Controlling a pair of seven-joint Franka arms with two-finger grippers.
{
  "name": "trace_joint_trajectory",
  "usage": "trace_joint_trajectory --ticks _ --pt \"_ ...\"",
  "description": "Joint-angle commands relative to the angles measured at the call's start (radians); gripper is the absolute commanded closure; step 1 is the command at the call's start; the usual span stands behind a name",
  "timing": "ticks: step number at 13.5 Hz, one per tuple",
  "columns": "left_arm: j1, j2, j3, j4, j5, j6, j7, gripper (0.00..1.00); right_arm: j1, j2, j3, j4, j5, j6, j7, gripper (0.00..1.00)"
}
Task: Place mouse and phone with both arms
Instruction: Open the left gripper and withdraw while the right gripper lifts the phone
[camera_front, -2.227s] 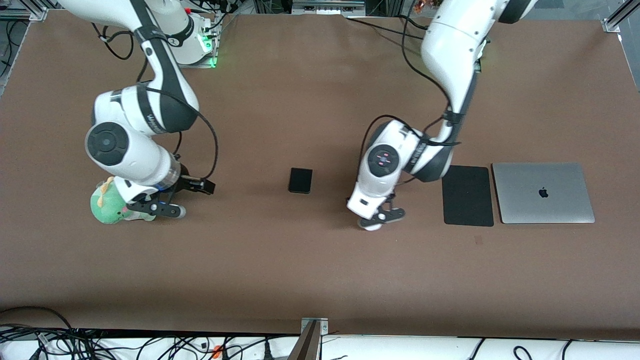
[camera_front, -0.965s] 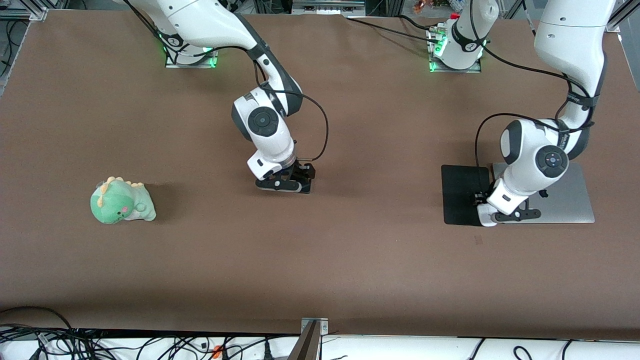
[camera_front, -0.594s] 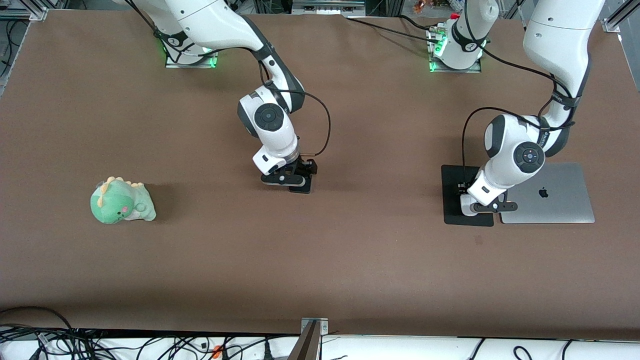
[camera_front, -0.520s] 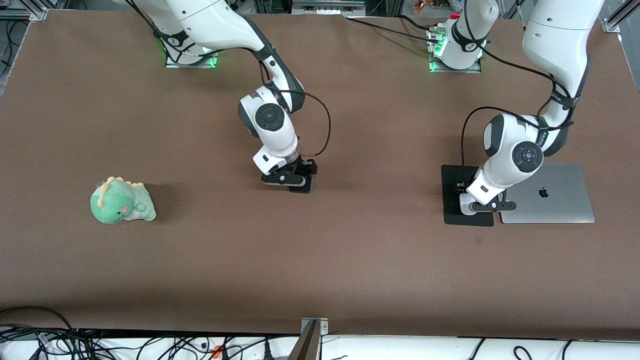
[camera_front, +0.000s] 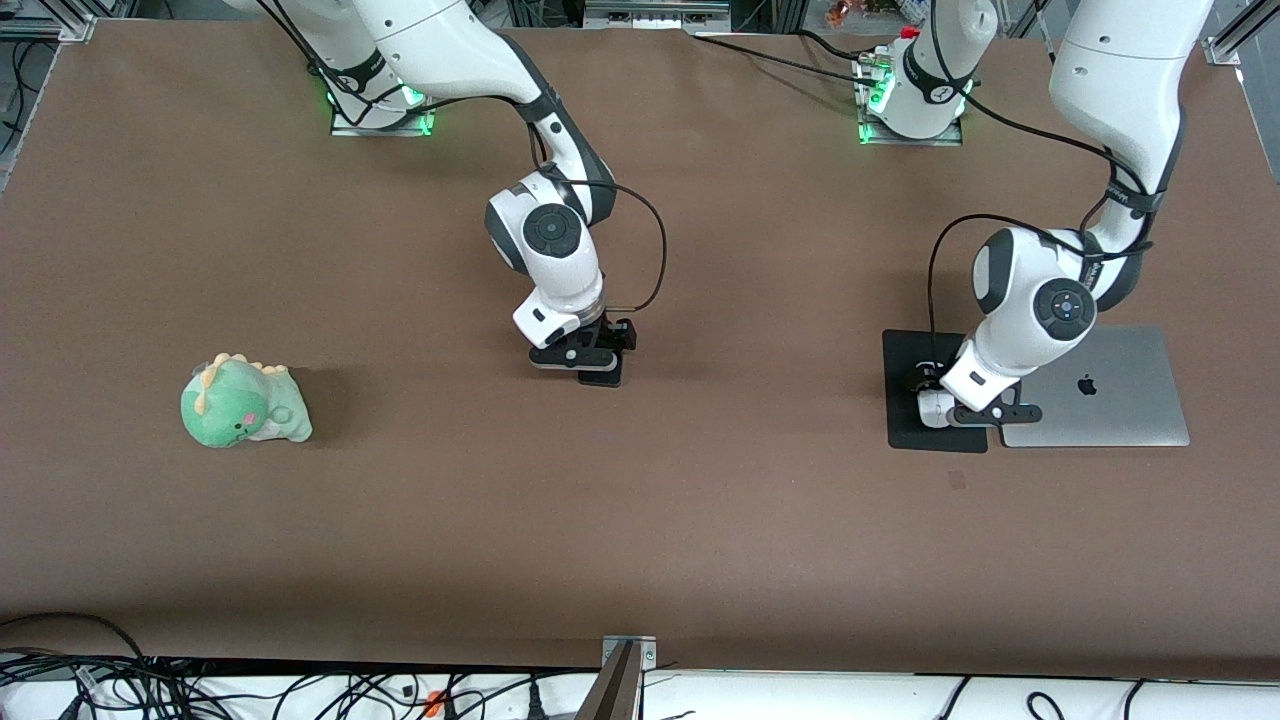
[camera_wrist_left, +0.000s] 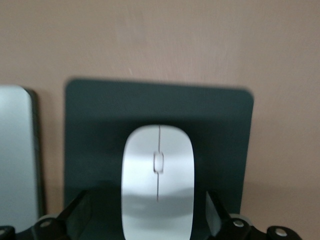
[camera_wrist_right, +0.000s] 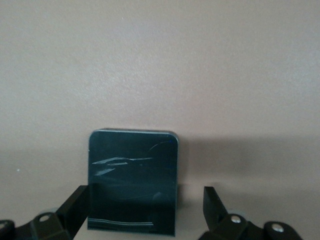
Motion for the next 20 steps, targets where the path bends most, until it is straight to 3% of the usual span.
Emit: trace_joint_trajectory --ticks 1,8,9,10,11,13,16,18,20 --pt "0.031 -0.071 0.008 0.079 0.027 -0.104 0.004 0.00 0.014 0.036 -0.013 0.041 0.000 0.008 0.035 0.00" --pt "0.060 -0.304 0.006 0.362 0.025 -0.641 0.010 0.00 0.022 0.094 -0.014 0.086 -0.005 0.019 0.039 0.00" --pt "0.060 -0.349 0.006 0.370 0.022 -0.695 0.008 0.00 0.022 0.098 -0.014 0.086 -0.011 0.025 0.036 0.10" --pt "0.060 -0.387 0.006 0.377 0.019 -0.743 0.008 0.00 0.021 0.098 -0.013 0.086 -0.024 0.026 0.033 0.34" --pt "0.060 -0.407 0.005 0.387 0.021 -0.783 0.010 0.00 0.021 0.098 -0.013 0.086 -0.025 0.025 0.030 0.52" --pt "0.059 -0.403 0.002 0.422 0.015 -0.803 0.005 0.00 0.018 0.095 -0.013 0.087 -0.025 0.019 0.020 0.74" --pt "0.059 -0.401 -0.003 0.428 0.011 -0.808 0.005 0.00 -0.011 0.090 -0.014 0.168 -0.026 -0.128 0.000 0.90" --pt "0.059 -0.395 -0.003 0.471 -0.010 -0.809 -0.001 0.00 -0.059 0.087 -0.014 0.231 -0.022 -0.246 -0.095 0.91" --pt "0.057 -0.394 0.000 0.505 -0.044 -0.815 0.004 0.00 -0.126 0.064 -0.013 0.226 -0.011 -0.268 -0.222 0.91"
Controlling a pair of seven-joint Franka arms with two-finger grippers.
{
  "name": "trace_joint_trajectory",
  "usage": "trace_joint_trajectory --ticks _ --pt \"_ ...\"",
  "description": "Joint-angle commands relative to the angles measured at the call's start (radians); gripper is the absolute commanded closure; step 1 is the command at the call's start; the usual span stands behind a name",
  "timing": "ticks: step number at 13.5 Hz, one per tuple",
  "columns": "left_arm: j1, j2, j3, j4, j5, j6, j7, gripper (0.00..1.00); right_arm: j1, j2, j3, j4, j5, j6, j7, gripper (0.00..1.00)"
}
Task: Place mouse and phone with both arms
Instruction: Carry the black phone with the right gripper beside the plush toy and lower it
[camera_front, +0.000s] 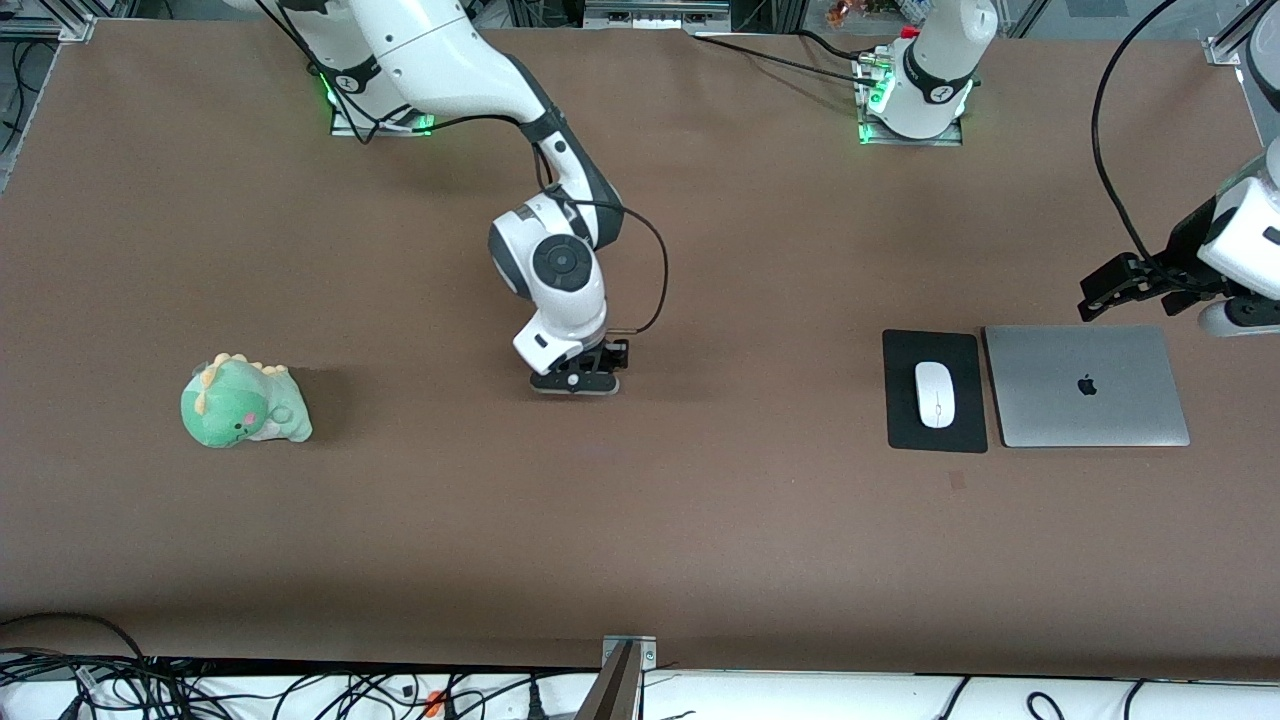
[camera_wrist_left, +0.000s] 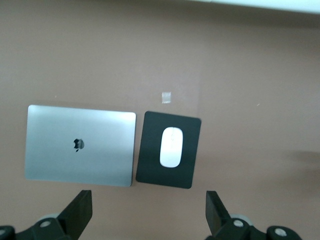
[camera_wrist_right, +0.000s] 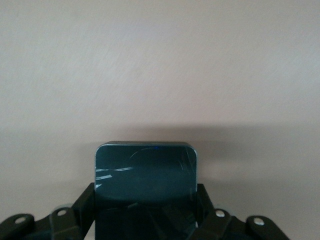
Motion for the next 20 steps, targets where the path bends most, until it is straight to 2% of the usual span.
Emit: trace_joint_trajectory --ticks 1,2,4,8,10,14,17,18,19,20 --pt "0.003 0.018 -0.011 0.088 -0.021 -0.029 0.000 0.00 -0.095 -0.018 0.013 0.024 0.001 -0.070 -0.154 0.91" --pt "0.003 0.019 -0.010 0.094 -0.022 -0.031 0.000 0.00 -0.125 -0.035 0.013 0.013 0.003 -0.076 -0.202 0.91" --pt "0.012 0.022 -0.004 0.086 -0.026 -0.043 0.002 0.00 -0.207 -0.088 0.013 -0.074 0.003 -0.057 -0.309 0.92" --pt "0.012 0.048 -0.005 0.096 -0.019 -0.097 0.000 0.00 -0.372 -0.235 0.011 -0.306 0.004 0.060 -0.491 0.93" --pt "0.000 0.053 -0.011 0.088 -0.021 -0.101 -0.006 0.00 -0.441 -0.263 0.013 -0.373 0.004 0.115 -0.562 0.93" --pt "0.010 0.050 -0.011 0.091 -0.021 -0.103 -0.006 0.00 -0.471 -0.267 0.013 -0.519 0.006 0.382 -0.589 0.95" --pt "0.044 0.041 -0.008 0.089 -0.026 -0.161 0.014 0.00 -0.472 -0.233 0.013 -0.522 0.017 0.437 -0.590 0.95" --pt "0.044 0.041 -0.011 0.089 -0.021 -0.172 0.014 0.00 -0.472 -0.231 0.013 -0.522 0.017 0.437 -0.593 0.90" --pt "0.042 0.041 -0.013 0.089 -0.012 -0.174 0.012 0.00 -0.474 -0.231 0.013 -0.519 0.017 0.436 -0.596 0.49" --pt "0.041 0.041 -0.014 0.089 -0.010 -0.174 0.012 0.00 -0.474 -0.231 0.013 -0.518 0.017 0.436 -0.596 0.00"
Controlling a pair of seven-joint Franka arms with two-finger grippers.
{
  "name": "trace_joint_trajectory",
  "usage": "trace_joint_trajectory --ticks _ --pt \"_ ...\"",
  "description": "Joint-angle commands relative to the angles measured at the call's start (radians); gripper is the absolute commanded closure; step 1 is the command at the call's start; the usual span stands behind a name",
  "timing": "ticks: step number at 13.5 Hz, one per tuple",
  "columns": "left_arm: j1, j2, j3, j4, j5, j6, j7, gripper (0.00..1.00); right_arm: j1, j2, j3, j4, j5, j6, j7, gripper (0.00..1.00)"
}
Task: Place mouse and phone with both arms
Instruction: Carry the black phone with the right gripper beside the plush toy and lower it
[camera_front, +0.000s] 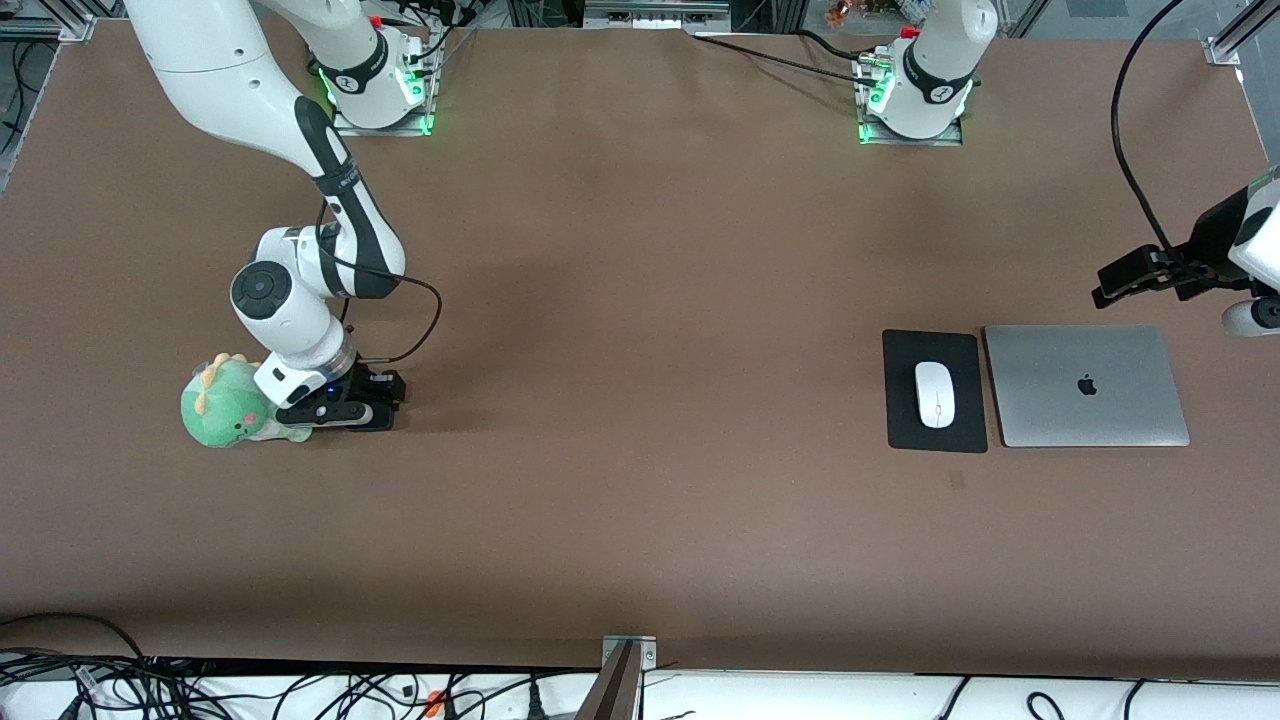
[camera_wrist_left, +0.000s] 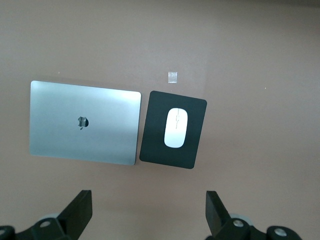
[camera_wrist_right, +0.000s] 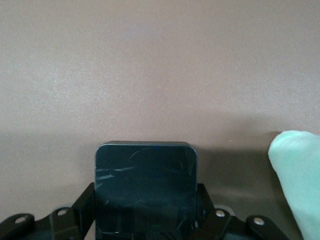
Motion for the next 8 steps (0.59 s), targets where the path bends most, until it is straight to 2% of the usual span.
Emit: trace_joint_trajectory --ticks 1,4,8 --pt "0.008 0.000 -0.010 0.021 -0.004 -0.026 0.012 0.00 -0.009 -0.014 0.009 -0.006 0.015 0.012 -0.019 0.00" --pt "0.009 0.000 -0.006 0.024 -0.001 -0.026 0.012 0.00 -0.007 -0.023 0.013 0.024 0.015 -0.028 -0.019 0.00" --pt "0.009 -0.002 -0.015 0.027 0.055 -0.023 0.010 0.00 -0.009 -0.061 0.010 0.135 0.019 -0.221 -0.017 0.00"
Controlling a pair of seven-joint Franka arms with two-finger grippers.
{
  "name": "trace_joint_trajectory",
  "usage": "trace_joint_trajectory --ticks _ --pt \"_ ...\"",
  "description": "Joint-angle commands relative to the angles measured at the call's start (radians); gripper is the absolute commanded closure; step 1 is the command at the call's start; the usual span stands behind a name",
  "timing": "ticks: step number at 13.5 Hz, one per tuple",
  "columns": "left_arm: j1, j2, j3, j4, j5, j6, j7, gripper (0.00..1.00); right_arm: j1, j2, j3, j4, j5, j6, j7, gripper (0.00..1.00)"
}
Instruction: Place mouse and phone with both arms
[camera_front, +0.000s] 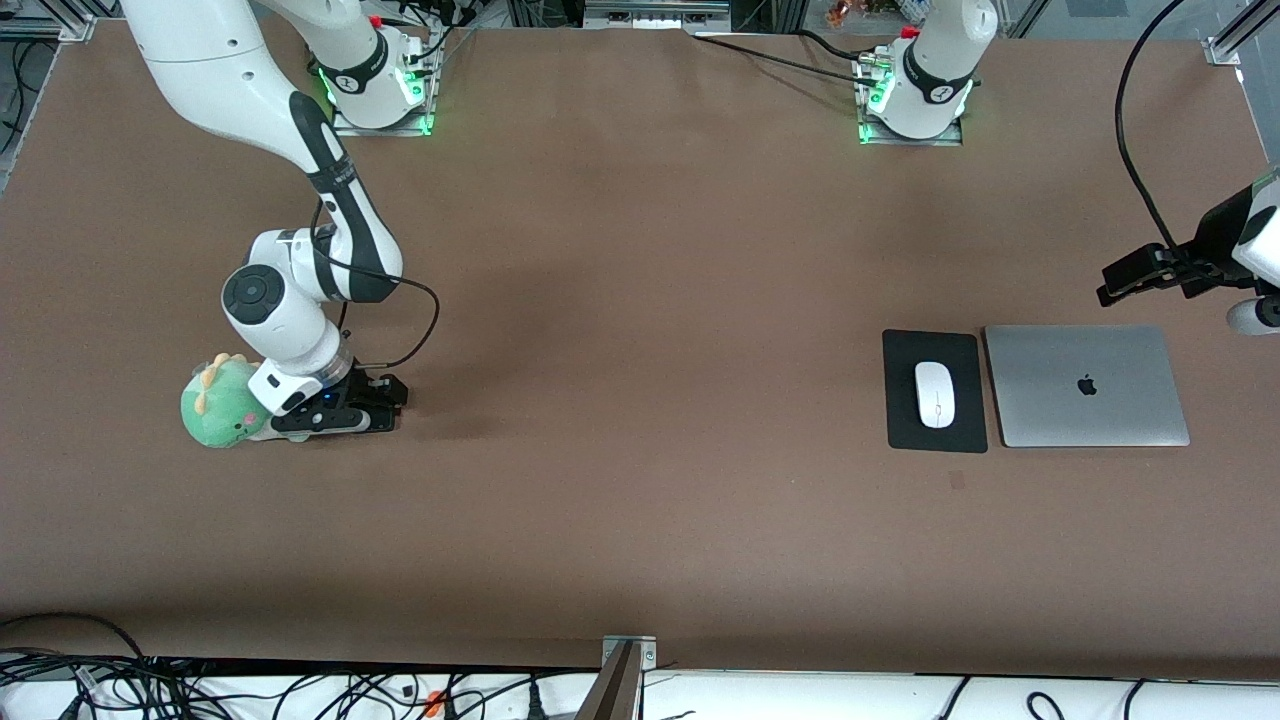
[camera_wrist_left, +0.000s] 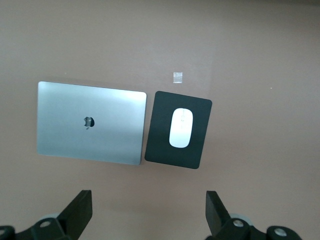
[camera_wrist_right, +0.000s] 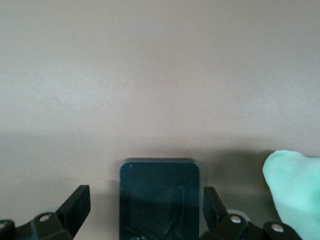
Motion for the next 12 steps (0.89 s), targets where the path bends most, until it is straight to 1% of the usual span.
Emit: trace_joint_trajectory --ticks 1,2,3,5,8,10,12 --pt "0.008 -0.002 -0.011 0.020 0.027 -0.020 0.010 0.00 -0.009 -0.056 0.006 0.067 0.040 -0.140 -0.017 0.00" --pt "0.006 -0.002 -0.011 0.020 0.027 -0.020 0.012 0.00 -0.009 -0.078 0.004 0.085 0.070 -0.188 -0.017 0.00" --pt "0.008 -0.002 -0.009 0.022 0.027 -0.020 0.012 0.00 -0.009 -0.105 0.004 0.110 0.083 -0.249 -0.017 0.00" --pt "0.008 -0.002 -0.008 0.022 0.027 -0.020 0.012 0.00 -0.009 -0.160 -0.008 0.147 0.084 -0.365 -0.015 0.00" --pt "0.008 0.000 -0.002 0.040 0.014 -0.016 0.012 0.00 -0.009 -0.256 -0.048 0.188 0.083 -0.548 -0.020 0.00" --pt "0.008 0.000 -0.002 0.043 0.012 -0.016 0.010 0.00 -0.009 -0.318 -0.087 0.220 0.075 -0.680 -0.025 0.00" --pt "0.011 -0.002 0.004 0.049 0.012 -0.017 0.010 0.00 -0.014 -0.363 -0.104 0.269 0.061 -0.825 -0.019 0.00"
